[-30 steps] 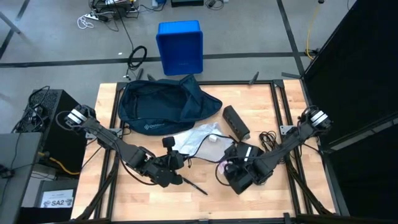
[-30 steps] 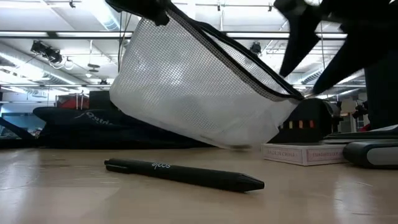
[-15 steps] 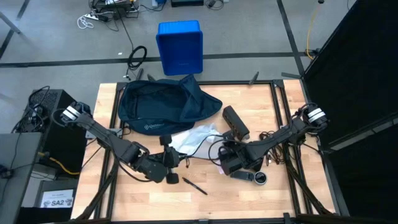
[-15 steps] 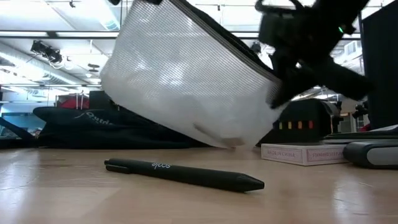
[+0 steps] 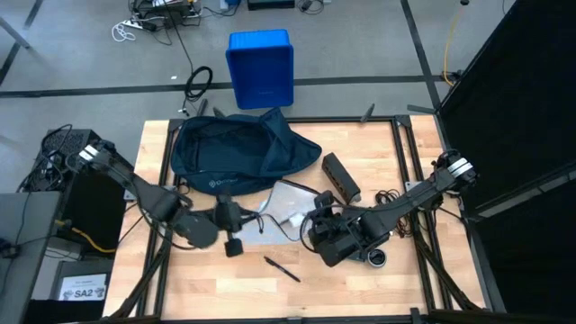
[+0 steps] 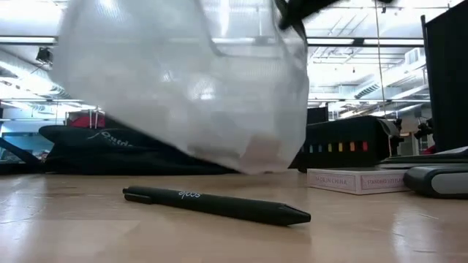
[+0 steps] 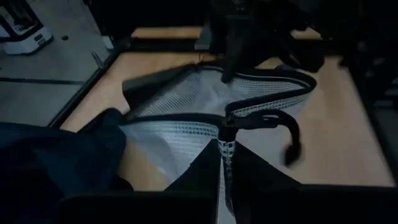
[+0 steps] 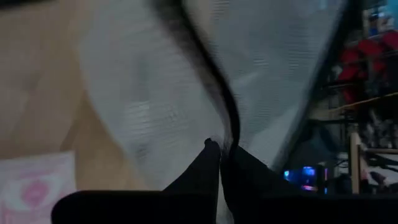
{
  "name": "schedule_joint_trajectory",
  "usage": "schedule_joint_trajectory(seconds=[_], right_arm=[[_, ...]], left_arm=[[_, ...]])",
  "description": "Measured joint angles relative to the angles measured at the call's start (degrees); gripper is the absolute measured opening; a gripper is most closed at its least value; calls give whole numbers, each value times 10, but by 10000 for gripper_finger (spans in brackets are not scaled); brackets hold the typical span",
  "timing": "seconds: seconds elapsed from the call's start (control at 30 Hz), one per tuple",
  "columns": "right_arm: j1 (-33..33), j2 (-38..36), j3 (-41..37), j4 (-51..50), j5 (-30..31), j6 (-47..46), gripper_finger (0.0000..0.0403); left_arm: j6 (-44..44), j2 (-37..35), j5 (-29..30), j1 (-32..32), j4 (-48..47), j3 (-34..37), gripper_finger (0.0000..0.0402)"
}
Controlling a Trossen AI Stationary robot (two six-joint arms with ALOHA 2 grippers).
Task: Unpack backpack
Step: Put the black pen into the white mesh envelope
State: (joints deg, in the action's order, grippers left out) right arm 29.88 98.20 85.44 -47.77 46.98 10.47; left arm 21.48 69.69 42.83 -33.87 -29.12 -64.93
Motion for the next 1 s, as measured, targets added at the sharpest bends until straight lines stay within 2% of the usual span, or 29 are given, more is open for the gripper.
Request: schedule_joint_trajectory(seconds=[0.23, 0.5, 0.63, 0.8, 1.0], right_arm=[[-16, -1, 59, -14, 0, 13, 0], [-54, -6, 105, -67, 31, 47, 0], [-76, -17, 124, -64, -16, 47, 0], [-91, -13, 121, -68, -50, 42, 0], [-106, -11, 96, -41, -134, 20, 0]], left_arm=[[21, -69, 4, 0, -72, 1, 0], [70, -108, 3, 1, -120, 49, 0], [77, -145, 7, 2, -113, 73, 0], [117, -187, 12, 12, -105, 141, 0], [131, -218, 7, 12, -49, 195, 0]])
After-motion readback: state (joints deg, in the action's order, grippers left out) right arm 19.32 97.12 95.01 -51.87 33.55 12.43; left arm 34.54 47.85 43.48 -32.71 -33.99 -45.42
